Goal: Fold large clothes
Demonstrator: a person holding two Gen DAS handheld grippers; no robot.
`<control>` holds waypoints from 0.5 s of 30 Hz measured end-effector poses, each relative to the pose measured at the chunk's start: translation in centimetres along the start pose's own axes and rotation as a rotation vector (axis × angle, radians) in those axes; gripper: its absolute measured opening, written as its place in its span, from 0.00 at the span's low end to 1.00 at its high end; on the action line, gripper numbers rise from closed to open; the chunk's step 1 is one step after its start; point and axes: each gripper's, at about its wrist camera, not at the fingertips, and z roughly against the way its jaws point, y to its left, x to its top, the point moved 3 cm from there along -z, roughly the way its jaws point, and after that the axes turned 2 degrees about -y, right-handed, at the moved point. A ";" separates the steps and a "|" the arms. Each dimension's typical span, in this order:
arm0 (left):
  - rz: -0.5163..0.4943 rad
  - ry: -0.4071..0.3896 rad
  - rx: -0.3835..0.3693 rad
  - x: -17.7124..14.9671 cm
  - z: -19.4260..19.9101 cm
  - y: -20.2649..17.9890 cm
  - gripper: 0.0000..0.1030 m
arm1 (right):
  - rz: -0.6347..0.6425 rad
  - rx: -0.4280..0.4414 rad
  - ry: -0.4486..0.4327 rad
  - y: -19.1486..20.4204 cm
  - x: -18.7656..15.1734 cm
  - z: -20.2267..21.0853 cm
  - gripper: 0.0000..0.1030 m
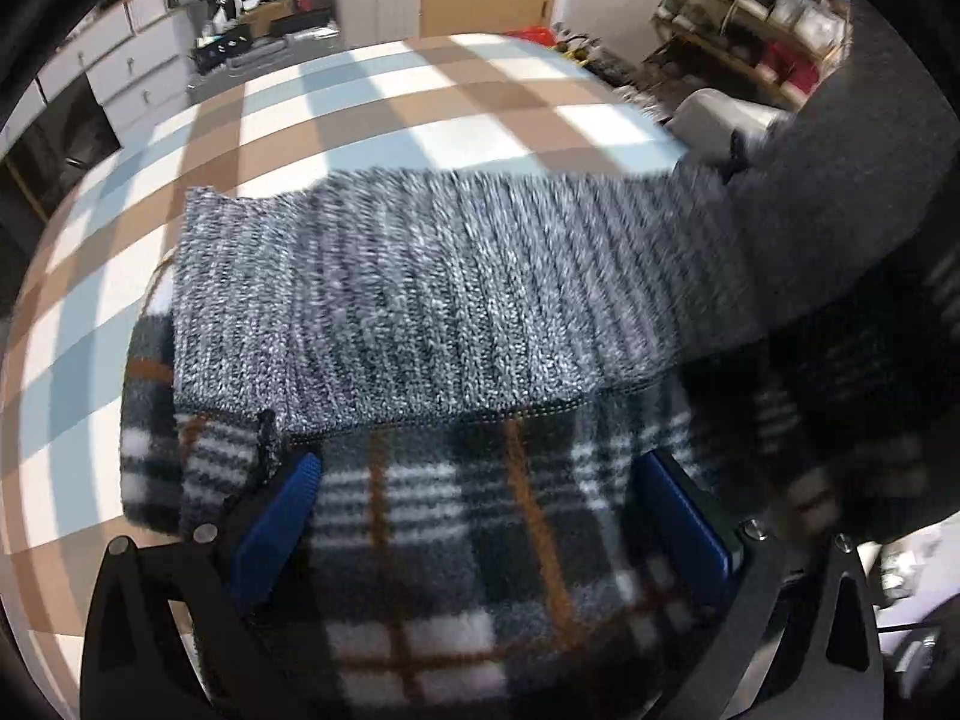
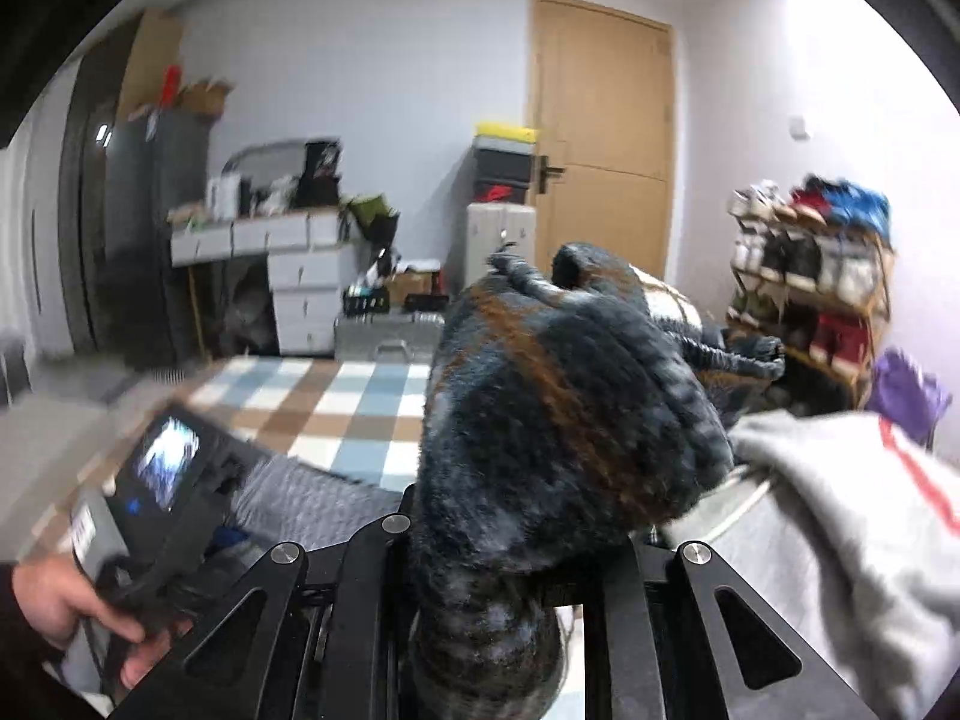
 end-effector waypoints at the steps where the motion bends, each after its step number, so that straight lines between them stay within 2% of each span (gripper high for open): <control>1: 0.012 -0.021 -0.034 0.0 0.9 0.2 0.99 | 0.021 0.003 0.004 0.5 0.1 0.0 0.17; 4: 0.048 -0.085 -0.146 -0.4 4.7 2.4 0.99 | 0.117 -0.013 0.002 3.3 0.3 0.0 0.17; 7: 0.116 -0.142 -0.176 -1.3 7.8 6.3 0.99 | 0.268 -0.012 0.013 7.9 -0.7 -0.3 0.17; 9: 0.173 -0.152 -0.210 -2.0 8.9 9.1 0.99 | 0.343 -0.010 0.032 10.3 -1.7 -0.7 0.17; 11: 0.222 -0.149 -0.223 -2.6 9.5 11.8 0.99 | 0.459 0.003 0.083 13.7 -3.6 -1.7 0.17; 14: 0.256 -0.165 -0.186 -3.5 10.3 14.8 0.99 | 0.637 0.009 0.158 17.9 -6.9 -3.4 0.17; 15: 0.267 -0.170 -0.195 -3.8 10.5 15.5 0.99 | 0.679 0.008 0.182 18.9 -8.1 -3.9 0.17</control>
